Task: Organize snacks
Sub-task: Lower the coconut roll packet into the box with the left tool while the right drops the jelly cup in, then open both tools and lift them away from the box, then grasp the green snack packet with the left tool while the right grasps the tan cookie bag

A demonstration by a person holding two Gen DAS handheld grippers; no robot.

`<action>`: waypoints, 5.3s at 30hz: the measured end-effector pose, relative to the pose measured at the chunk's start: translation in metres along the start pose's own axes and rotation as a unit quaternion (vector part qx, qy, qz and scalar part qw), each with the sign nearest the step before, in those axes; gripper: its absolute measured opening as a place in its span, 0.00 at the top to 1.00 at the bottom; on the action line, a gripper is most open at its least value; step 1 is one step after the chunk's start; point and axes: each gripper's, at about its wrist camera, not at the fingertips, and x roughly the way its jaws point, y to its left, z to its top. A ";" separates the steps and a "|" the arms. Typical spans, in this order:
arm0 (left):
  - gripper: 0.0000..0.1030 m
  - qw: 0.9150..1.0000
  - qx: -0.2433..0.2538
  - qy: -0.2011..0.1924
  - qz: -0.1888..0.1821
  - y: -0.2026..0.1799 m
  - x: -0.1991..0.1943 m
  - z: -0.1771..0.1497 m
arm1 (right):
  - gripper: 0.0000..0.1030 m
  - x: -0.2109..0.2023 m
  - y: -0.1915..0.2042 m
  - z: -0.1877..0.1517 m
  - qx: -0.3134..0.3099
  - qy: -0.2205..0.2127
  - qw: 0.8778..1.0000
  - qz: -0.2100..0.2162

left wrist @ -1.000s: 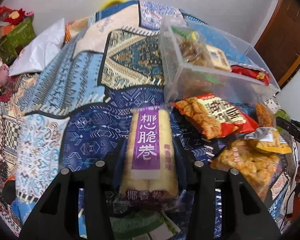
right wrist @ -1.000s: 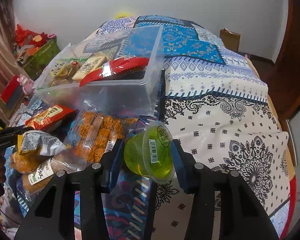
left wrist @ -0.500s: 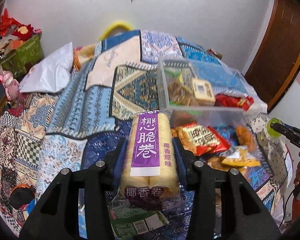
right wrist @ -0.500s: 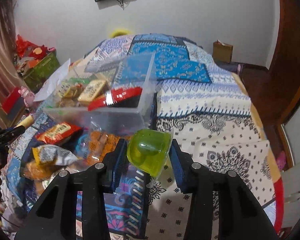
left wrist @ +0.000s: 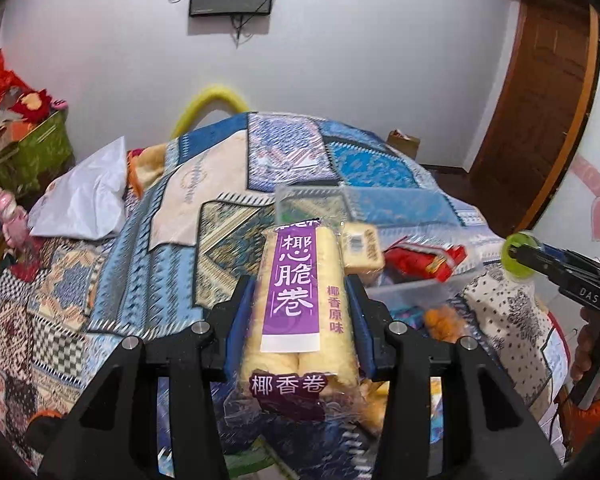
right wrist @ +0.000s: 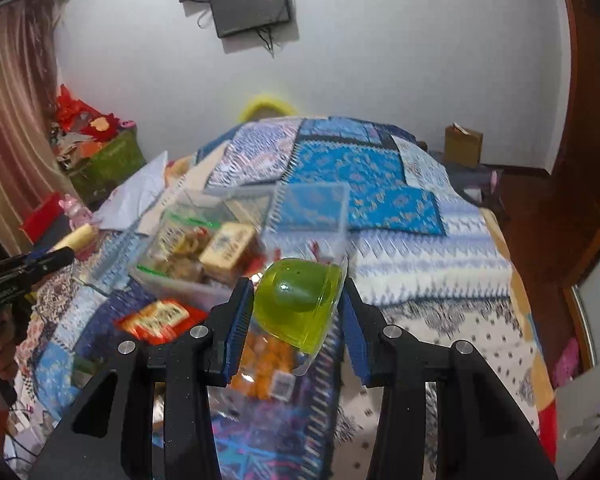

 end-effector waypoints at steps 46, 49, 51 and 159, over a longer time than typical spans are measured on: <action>0.56 0.994 -0.008 0.106 -0.016 -0.065 0.172 0.038 | 0.61 0.129 -0.003 0.045 -0.009 0.091 0.996 0.006; 0.54 0.993 -0.013 0.115 -0.025 -0.064 0.171 0.038 | 0.60 0.126 -0.001 0.044 -0.019 0.094 0.995 -0.001; 0.54 0.994 -0.006 0.111 -0.022 -0.066 0.165 0.039 | 0.59 0.123 -0.001 0.043 -0.019 0.095 0.995 0.002; 0.47 1.000 -0.011 0.023 -0.009 0.014 -0.049 -0.081 | 0.57 -0.025 0.136 -0.021 -0.054 -0.004 0.994 0.090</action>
